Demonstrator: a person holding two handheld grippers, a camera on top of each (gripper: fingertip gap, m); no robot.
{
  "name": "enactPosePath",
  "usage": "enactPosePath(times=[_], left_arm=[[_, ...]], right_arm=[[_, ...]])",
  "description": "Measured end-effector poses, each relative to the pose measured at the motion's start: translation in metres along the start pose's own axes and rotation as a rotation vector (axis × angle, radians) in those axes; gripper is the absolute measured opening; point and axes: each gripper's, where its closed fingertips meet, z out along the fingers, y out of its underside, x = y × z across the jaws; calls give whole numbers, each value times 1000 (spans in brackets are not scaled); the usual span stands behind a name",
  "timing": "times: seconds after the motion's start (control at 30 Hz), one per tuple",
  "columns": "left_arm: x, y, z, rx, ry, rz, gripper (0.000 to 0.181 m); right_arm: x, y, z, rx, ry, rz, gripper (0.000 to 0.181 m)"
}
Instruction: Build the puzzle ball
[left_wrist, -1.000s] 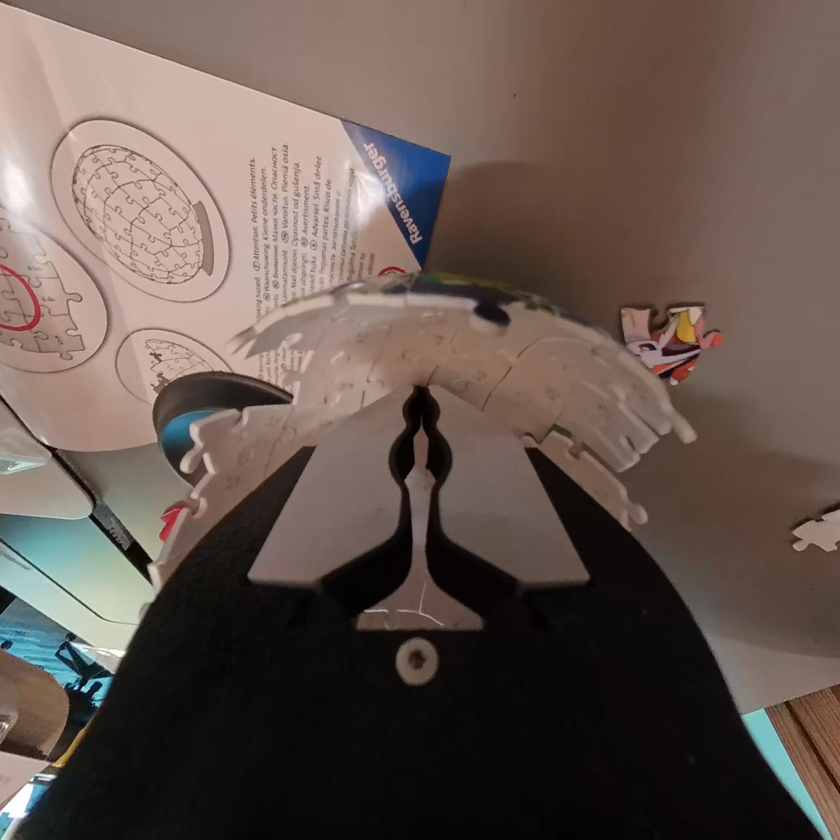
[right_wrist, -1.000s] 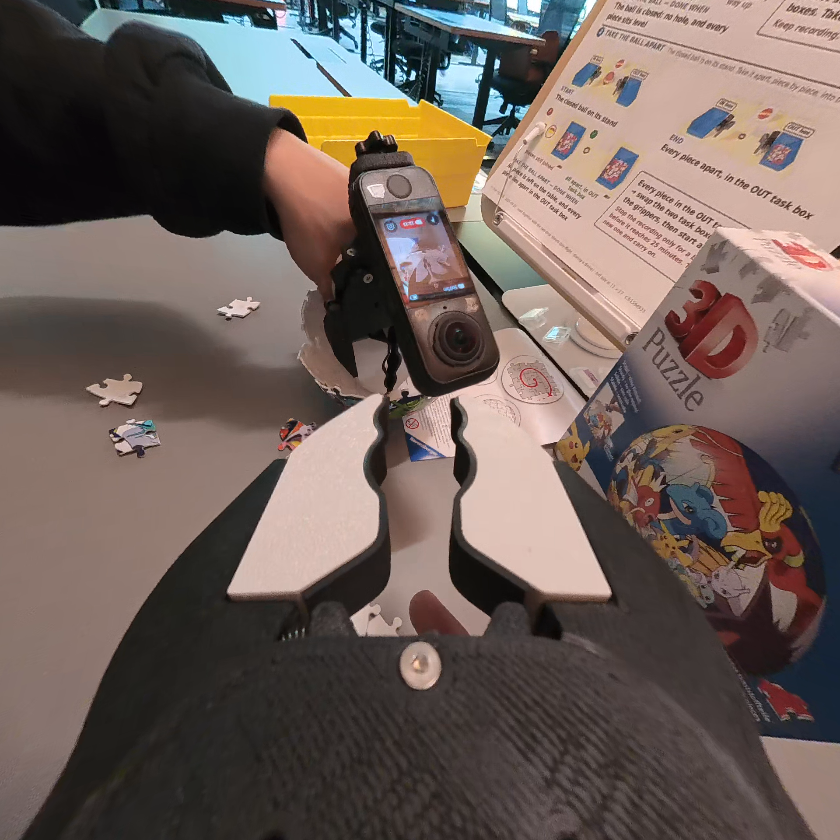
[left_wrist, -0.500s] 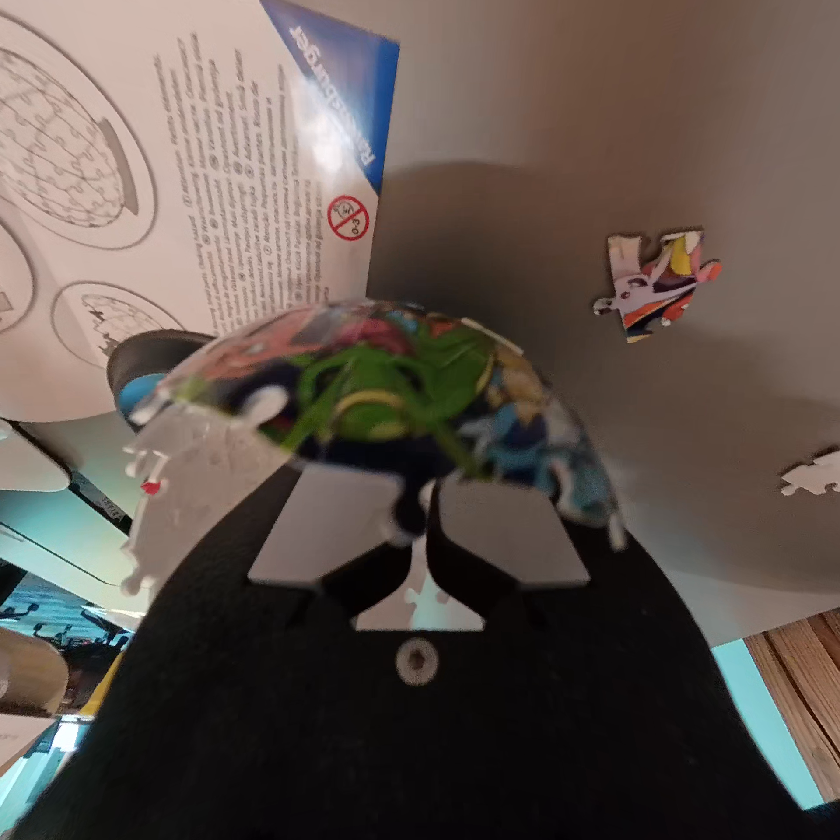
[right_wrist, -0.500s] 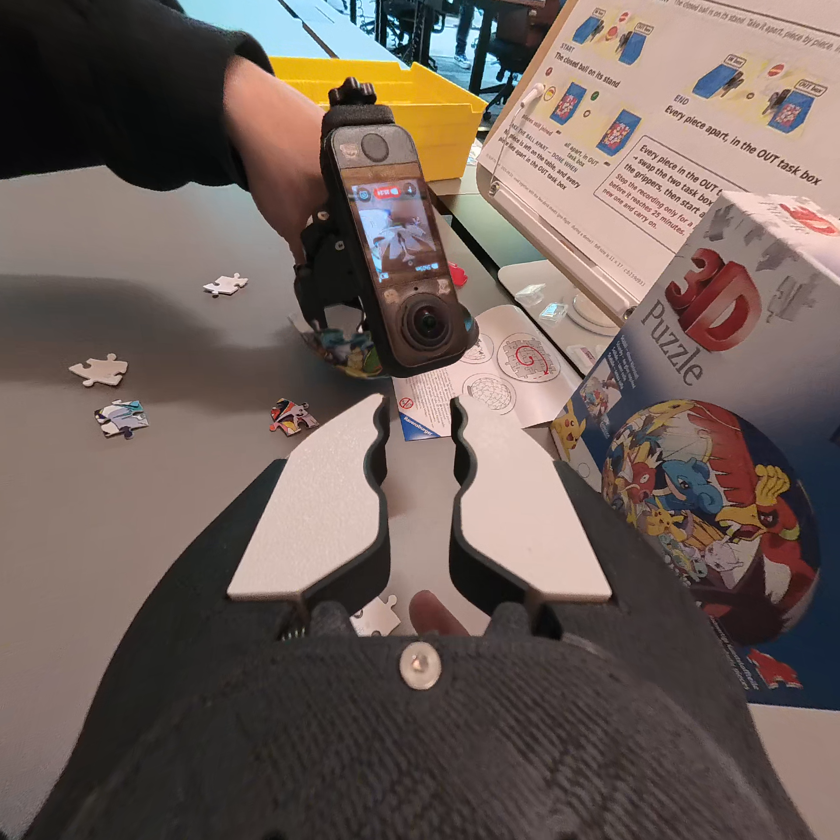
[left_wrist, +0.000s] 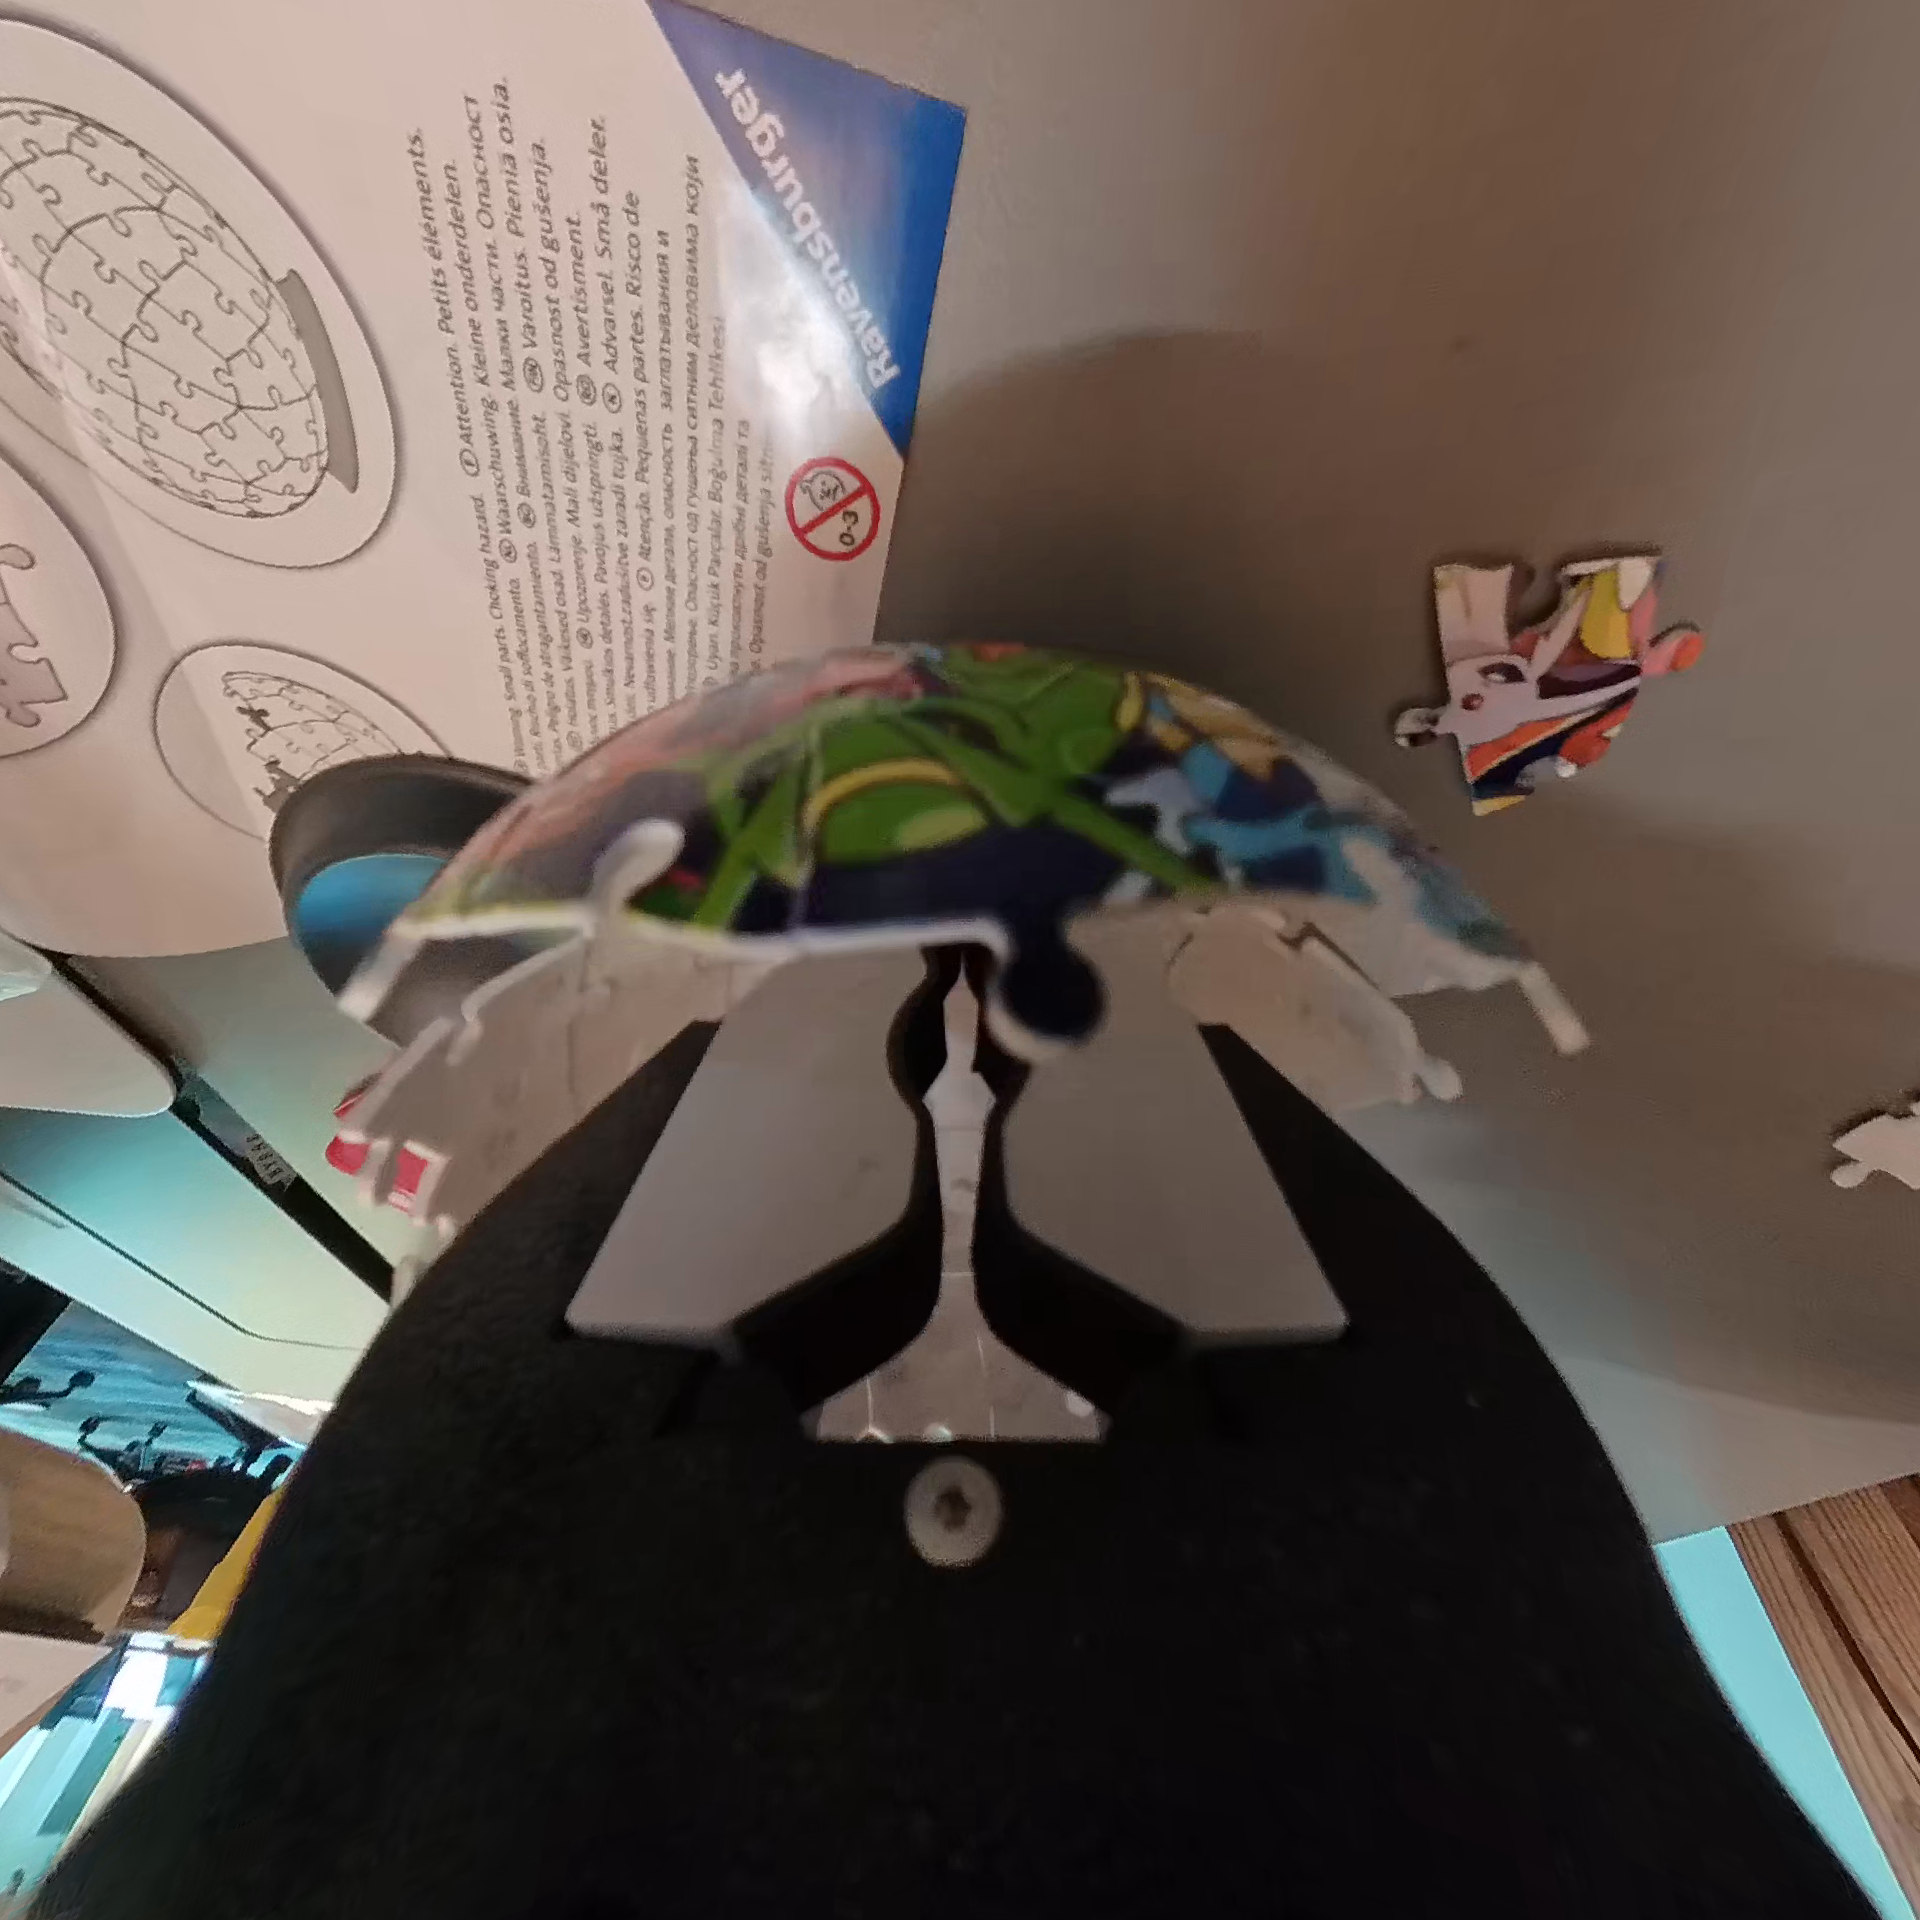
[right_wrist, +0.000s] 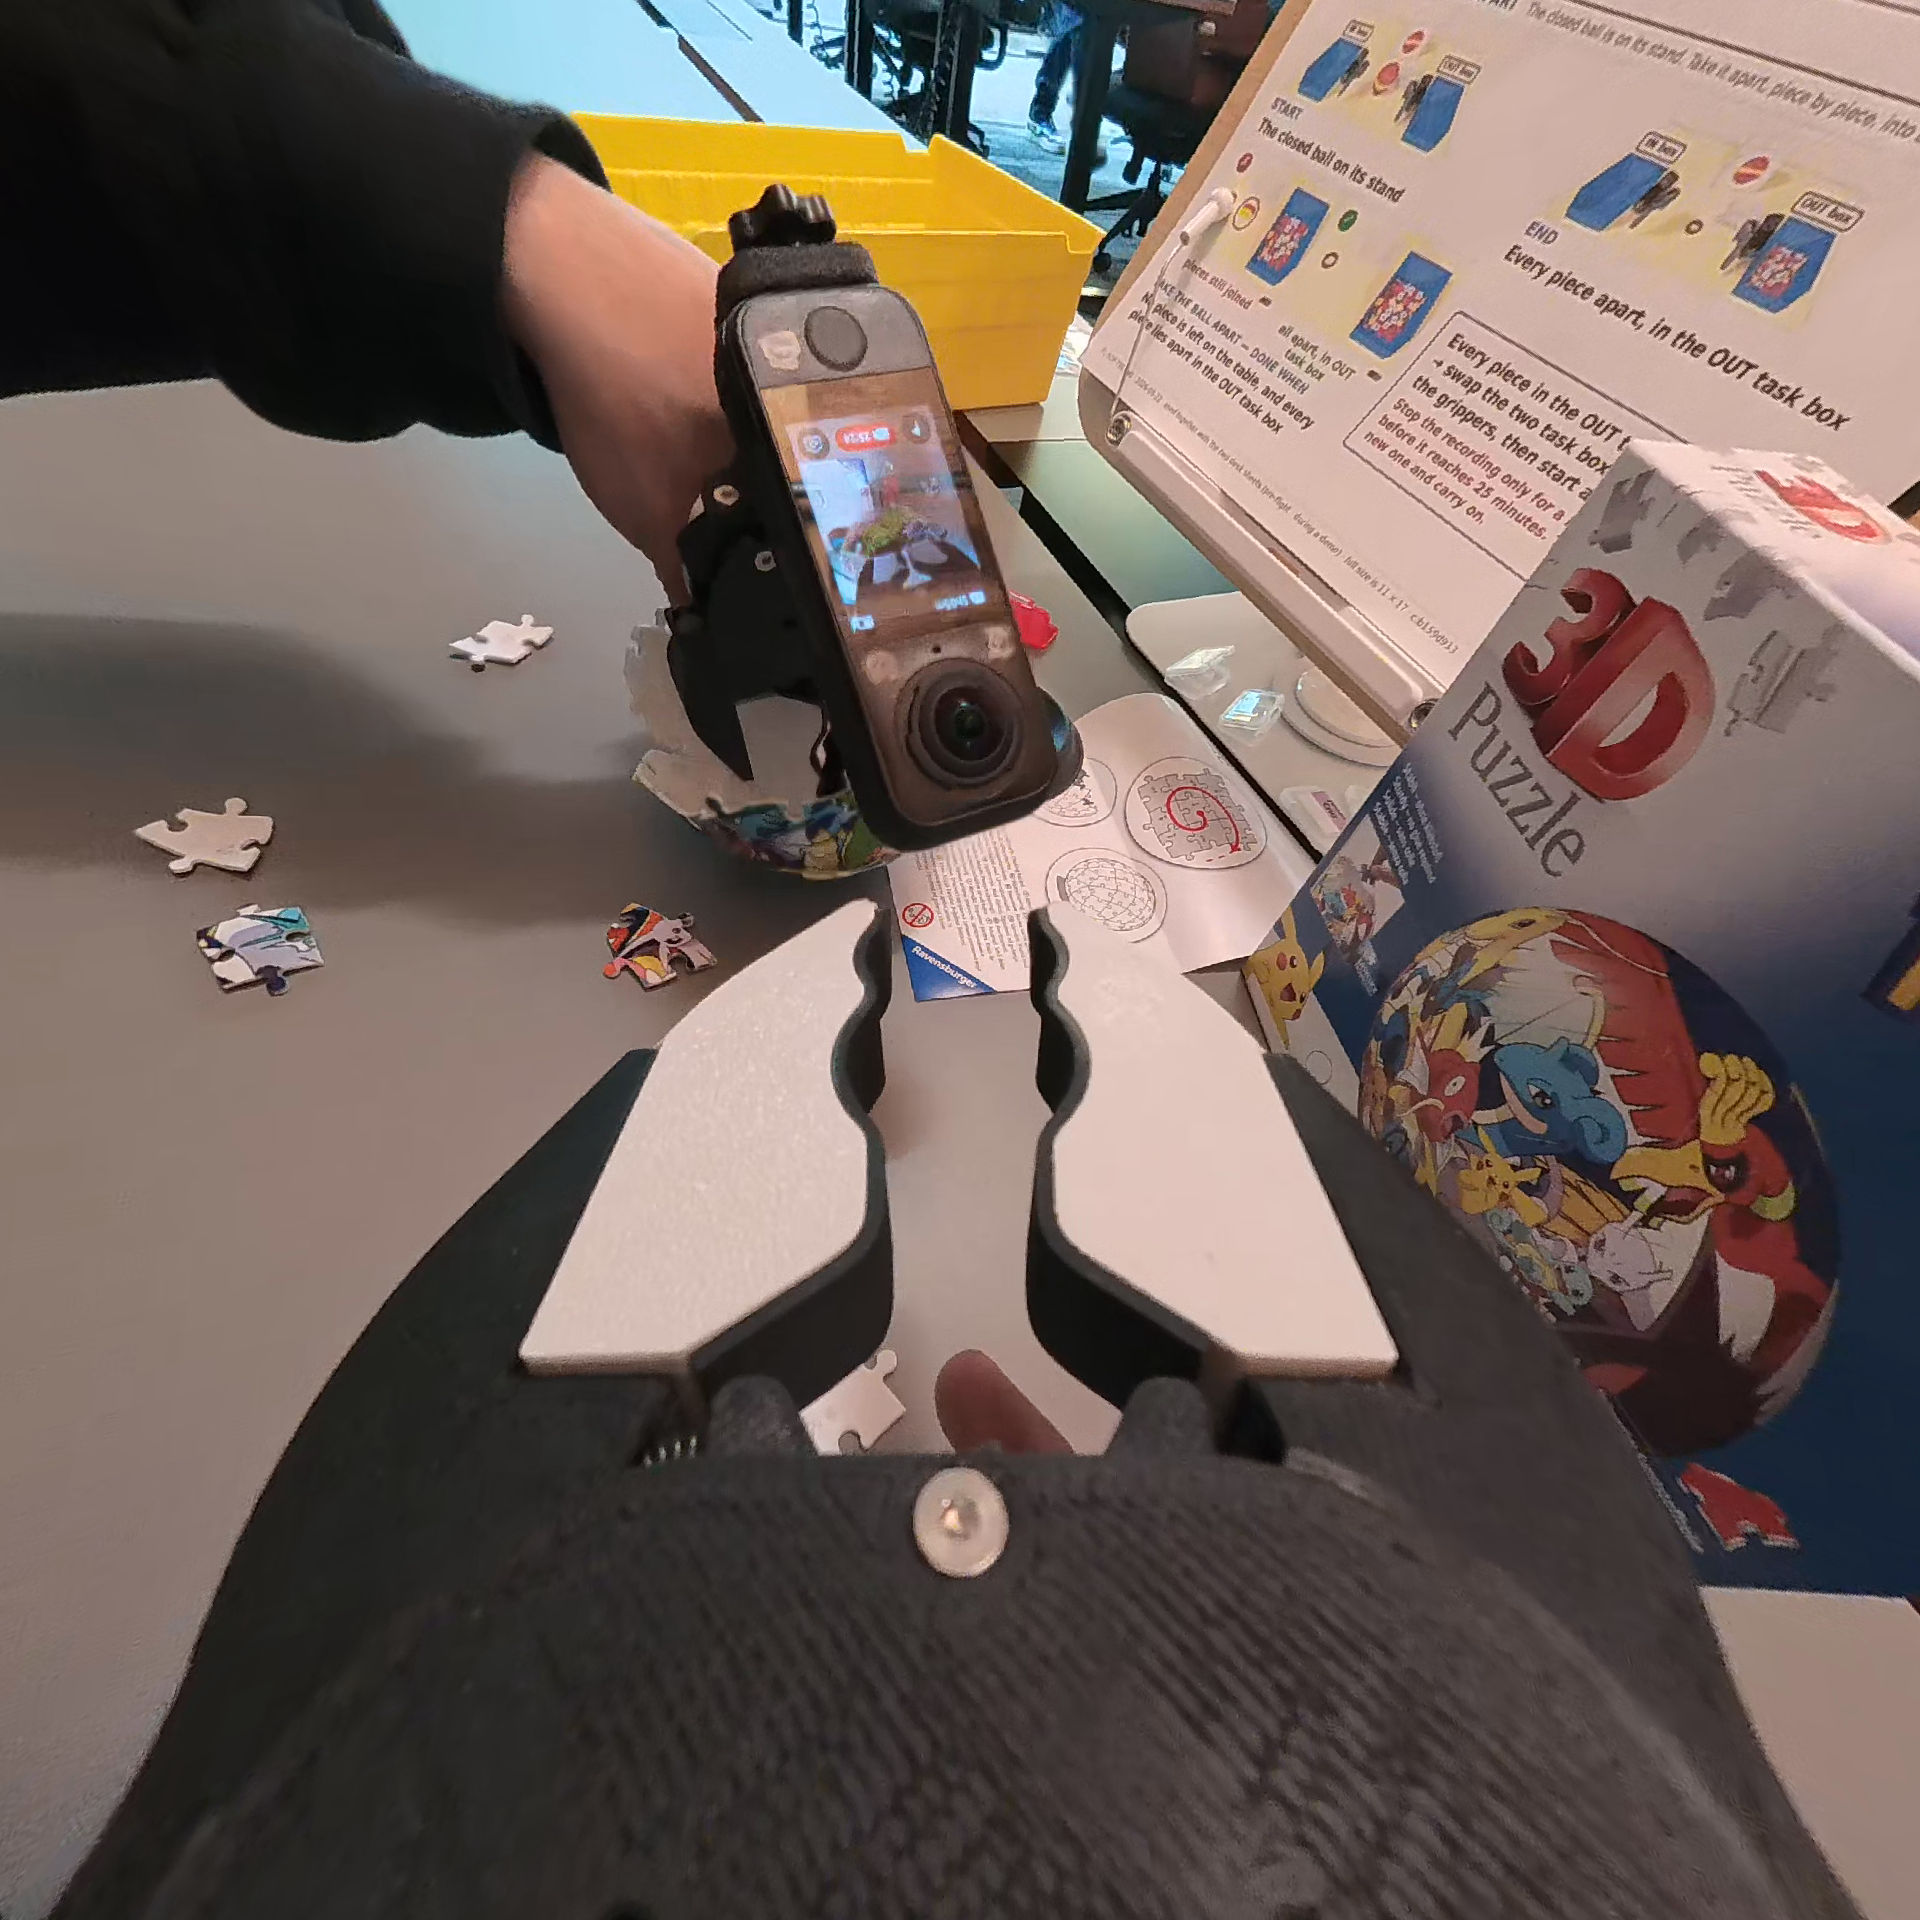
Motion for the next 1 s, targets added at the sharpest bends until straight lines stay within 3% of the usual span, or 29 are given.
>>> enactPosePath(times=[0.2, 0.57, 0.73, 1.0], left_arm=[[0, 0, 0, -58, -30, 6, 0], [-1, 0, -3, 23, -18, -24, 0], [1, -17, -9, 96, -1, -15, 0], [2, -23, -5, 65, 1, -6, 0]], right_arm=[[-2, 2, 4, -28, -3, -16, 25], [0, 3, 1, -23, 7, -13, 26], [2, 6, -1, -33, 14, -9, 26], [2, 8, -1, -39, 14, -9, 26]])
